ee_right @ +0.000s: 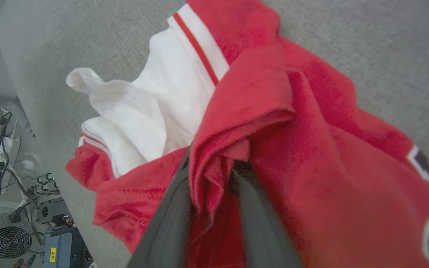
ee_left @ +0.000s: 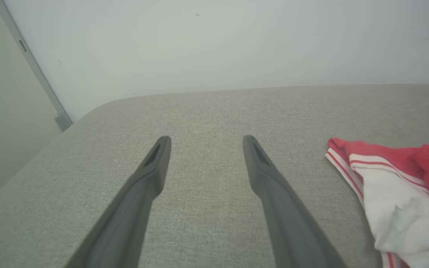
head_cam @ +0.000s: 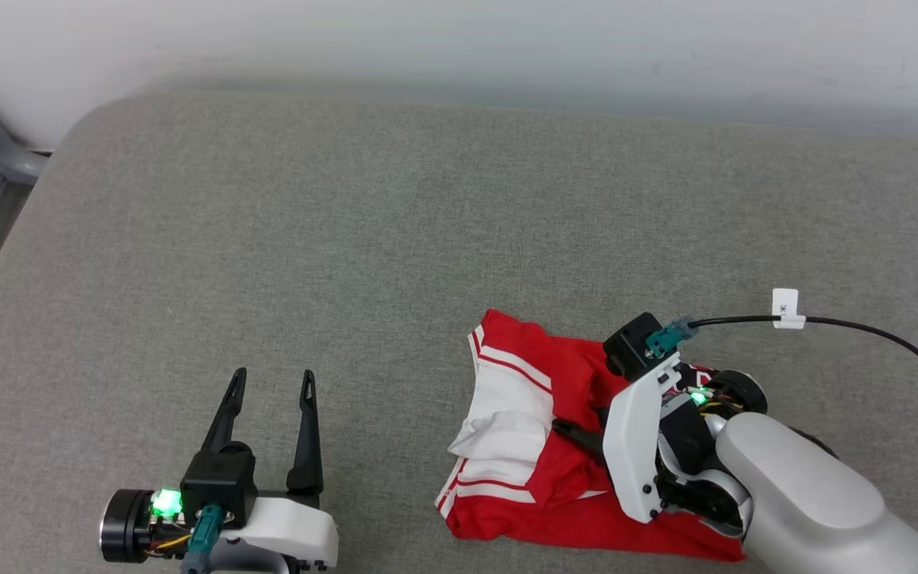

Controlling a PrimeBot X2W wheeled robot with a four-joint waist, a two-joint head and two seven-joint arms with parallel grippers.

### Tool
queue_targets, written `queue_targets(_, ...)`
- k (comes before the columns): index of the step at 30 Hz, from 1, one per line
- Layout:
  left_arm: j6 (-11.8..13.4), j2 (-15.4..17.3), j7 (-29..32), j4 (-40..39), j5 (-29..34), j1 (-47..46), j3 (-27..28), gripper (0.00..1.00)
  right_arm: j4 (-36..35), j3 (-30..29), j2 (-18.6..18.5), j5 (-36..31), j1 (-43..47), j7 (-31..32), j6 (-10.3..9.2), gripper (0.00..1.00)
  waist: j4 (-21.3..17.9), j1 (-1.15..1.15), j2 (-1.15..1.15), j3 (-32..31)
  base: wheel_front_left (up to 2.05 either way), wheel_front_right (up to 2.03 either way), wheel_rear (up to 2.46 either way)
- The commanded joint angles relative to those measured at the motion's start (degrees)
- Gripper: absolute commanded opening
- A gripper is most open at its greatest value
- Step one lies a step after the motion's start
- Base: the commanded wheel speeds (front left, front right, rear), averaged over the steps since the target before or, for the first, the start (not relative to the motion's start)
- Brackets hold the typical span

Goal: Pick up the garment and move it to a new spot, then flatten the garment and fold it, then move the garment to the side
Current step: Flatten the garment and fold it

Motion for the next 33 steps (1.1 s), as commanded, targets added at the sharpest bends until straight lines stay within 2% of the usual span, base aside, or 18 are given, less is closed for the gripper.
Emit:
queue_targets(1,-0.3,-0.2,-0.2,0.3,0.3,0.3,0.3,1.0,-0.5,0.5,-1.0,-0.4,-0.7,-1.4,-0.07,1.0,-0.4,-0.01,0.0,-0.7,0.0,0.0,0.0)
queue_targets(8,-0.5,0.2,-0.2,0.5,0.5,1.3,1.0,1.0,-7.3,-1.3,-5.2,-2.3,1.2,-9.7,-0.06,1.0,-1.7,-0.01,0.0,-3.3,0.0,0.0,0.0)
queue_targets(12,-0.7,0.4,-0.2,0.2,0.4,2.5,1.5,1.0,-11.1,-6.0,-7.3,-5.6,3.9,-15.4,-0.06,1.0,-2.9,-0.01,0.0,-4.5,0.0,0.0,0.0)
queue_targets(16,-1.0,0.8,-0.2,-0.1,0.4,3.3,1.8,1.0,-13.5,-13.4,-7.9,-11.6,7.4,-21.8,-0.06,1.0,-4.1,-0.01,0.0,-5.7,0.0,0.0,0.0)
queue_targets(24,-1.3,1.0,-0.2,-0.7,0.5,4.6,1.9,1.0,-17.0,-30.5,-3.2,-23.8,17.4,-31.5,-0.06,1.0,-6.0,-0.01,0.0,-7.5,0.0,0.0,0.0)
queue_targets(25,-1.3,1.0,-0.2,-0.7,0.5,4.6,1.9,1.0,-17.0,-30.5,-3.2,-23.8,17.4,-31.5,-0.06,1.0,-6.0,-0.01,0.0,-7.5,0.0,0.0,0.0)
queue_targets(33,-1.7,0.9,-0.2,-1.1,0.3,5.5,1.8,1.0,-23.1,-43.9,4.7,-34.4,27.2,-36.4,-0.06,1.0,-6.8,-0.01,0.0,-8.9,0.0,0.0,0.0)
